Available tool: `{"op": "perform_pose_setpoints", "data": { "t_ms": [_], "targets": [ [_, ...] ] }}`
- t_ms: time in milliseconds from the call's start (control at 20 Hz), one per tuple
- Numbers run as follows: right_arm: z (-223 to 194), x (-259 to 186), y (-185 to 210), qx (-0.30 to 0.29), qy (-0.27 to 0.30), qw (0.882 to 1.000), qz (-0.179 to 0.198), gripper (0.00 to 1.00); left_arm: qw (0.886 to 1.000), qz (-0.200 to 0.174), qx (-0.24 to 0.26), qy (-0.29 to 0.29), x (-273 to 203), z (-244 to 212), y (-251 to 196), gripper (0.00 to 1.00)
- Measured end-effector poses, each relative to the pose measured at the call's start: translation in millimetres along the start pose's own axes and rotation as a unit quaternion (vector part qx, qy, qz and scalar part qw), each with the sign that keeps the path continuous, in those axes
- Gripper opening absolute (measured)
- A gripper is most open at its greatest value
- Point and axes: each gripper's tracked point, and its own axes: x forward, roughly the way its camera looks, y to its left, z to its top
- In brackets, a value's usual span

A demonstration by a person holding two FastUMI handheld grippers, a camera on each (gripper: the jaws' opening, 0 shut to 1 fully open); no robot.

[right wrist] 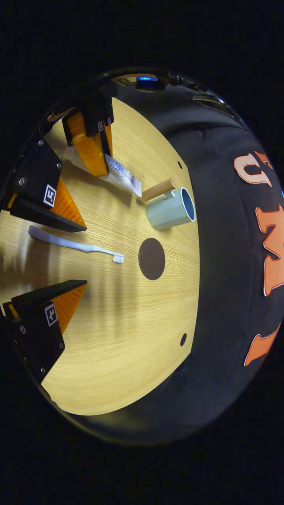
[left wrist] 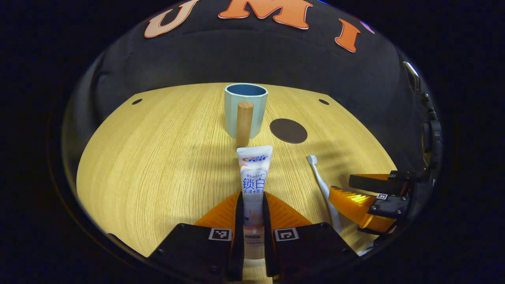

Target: Put the toothbrush and toothpaste on the desktop into the cup, then pick up the cup and place it on the coaster on the desktop.

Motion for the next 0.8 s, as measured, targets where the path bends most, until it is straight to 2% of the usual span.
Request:
{"op": "perform_pose_setpoints", "data": {
  "t_ms": [50, 150, 250, 350, 500, 650, 700, 750, 800],
  "targets": [
    [-1, 2, 2, 0.003, 0.006, 1.000, 0.001, 0.71, 1.000, 0.001, -0.002, -0.005, -3, 2, 0, 0.25],
    [-3, 9, 3, 0.007, 0.016, 1.000, -0.003, 0.65, 1.000, 0.003, -0.008, -0.011, -7, 4, 4, 0.25],
    [-1, 13, 4, 0.011, 0.025, 1.000, -0.006, 0.54, 1.000, 0.008, -0.010, -0.016, -6, 5, 8, 0.26],
    [-3, 19, 7, 0.014, 0.038, 0.999, -0.010, 0.51, 1.000, 0.008, -0.014, -0.021, -8, 5, 11, 0.26],
    [2, 23, 8, 0.007, 0.037, 0.999, -0.020, 0.41, 0.999, 0.008, -0.019, -0.026, -8, 8, 12, 0.25],
    [7, 30, 7, -0.007, 0.024, 0.999, -0.030, 0.35, 0.999, 0.009, -0.024, -0.027, -10, 7, 13, 0.25],
    [8, 31, 5, -0.007, 0.020, 0.999, -0.034, 0.26, 0.999, 0.009, -0.026, -0.026, -10, 8, 13, 0.25],
    [8, 31, 4, -0.004, 0.020, 0.999, -0.036, 0.21, 0.999, 0.009, -0.028, -0.025, -9, 6, 13, 0.25],
    [9, 29, 5, -0.001, 0.021, 0.999, -0.032, 0.11, 0.999, 0.009, -0.029, -0.026, -8, 7, 12, 0.25]
  ]
}}
